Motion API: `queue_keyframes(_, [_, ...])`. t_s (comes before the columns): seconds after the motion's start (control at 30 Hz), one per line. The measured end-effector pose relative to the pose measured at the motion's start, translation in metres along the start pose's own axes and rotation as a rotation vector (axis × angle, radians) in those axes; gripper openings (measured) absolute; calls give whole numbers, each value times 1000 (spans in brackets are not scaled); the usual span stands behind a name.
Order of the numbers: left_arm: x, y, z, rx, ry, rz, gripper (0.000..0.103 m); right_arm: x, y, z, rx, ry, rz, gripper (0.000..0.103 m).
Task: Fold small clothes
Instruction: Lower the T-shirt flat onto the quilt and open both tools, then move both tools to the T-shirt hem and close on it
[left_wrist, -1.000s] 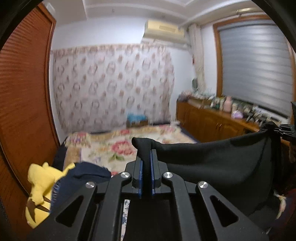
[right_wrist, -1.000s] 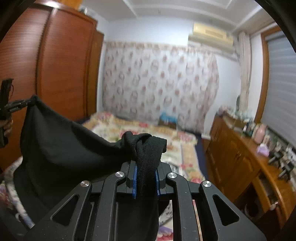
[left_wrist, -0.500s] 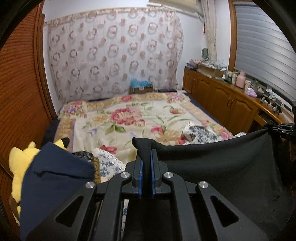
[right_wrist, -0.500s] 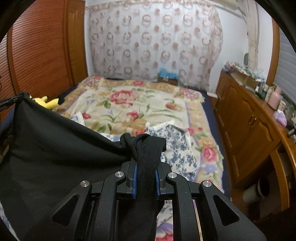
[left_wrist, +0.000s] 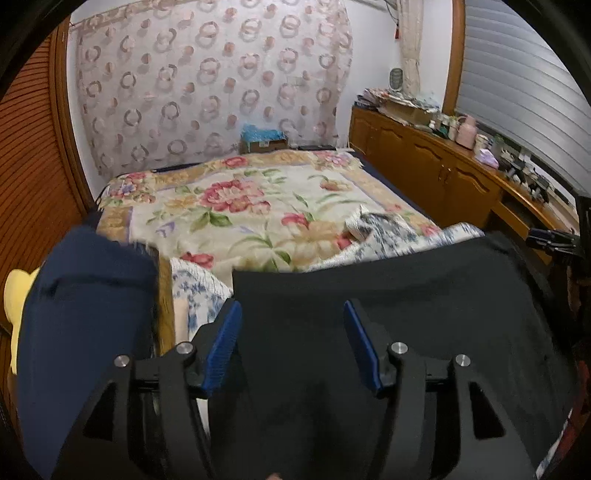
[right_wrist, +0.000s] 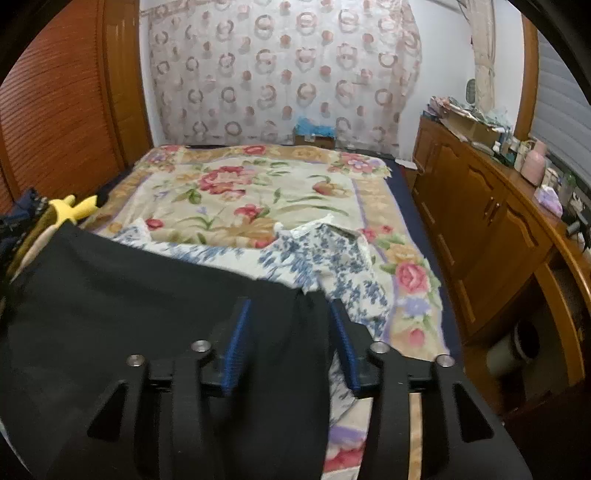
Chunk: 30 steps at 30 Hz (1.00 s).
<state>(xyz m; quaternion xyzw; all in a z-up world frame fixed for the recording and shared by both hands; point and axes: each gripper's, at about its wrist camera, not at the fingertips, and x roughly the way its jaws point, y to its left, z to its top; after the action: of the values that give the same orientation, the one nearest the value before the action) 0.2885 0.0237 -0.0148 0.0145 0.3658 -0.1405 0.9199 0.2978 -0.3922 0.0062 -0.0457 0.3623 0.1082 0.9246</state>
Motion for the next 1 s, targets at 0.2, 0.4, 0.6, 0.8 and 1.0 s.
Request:
queue_keyframes(0.2, [-16, -7, -42, -8, 60, 1, 57, -25, 11, -36, 44, 42, 13, 66])
queue_keyframes(0.4, [-24, -14, -71, -4, 101, -13, 57, -47, 19, -74, 75, 75, 25, 66])
queue_keyframes(0.6, [-24, -20, -100, -2, 145, -8, 57, -61, 26, -111, 99, 119, 1, 66])
queue_keyframes(0.8, [-29, -25, -119, -4, 153, -4, 57, -72, 37, -126, 117, 130, 14, 66])
queue_keyframes(1.0, [-32, -25, -123, -13, 148, 16, 57, -65, 48, -130, 122, 152, 46, 66])
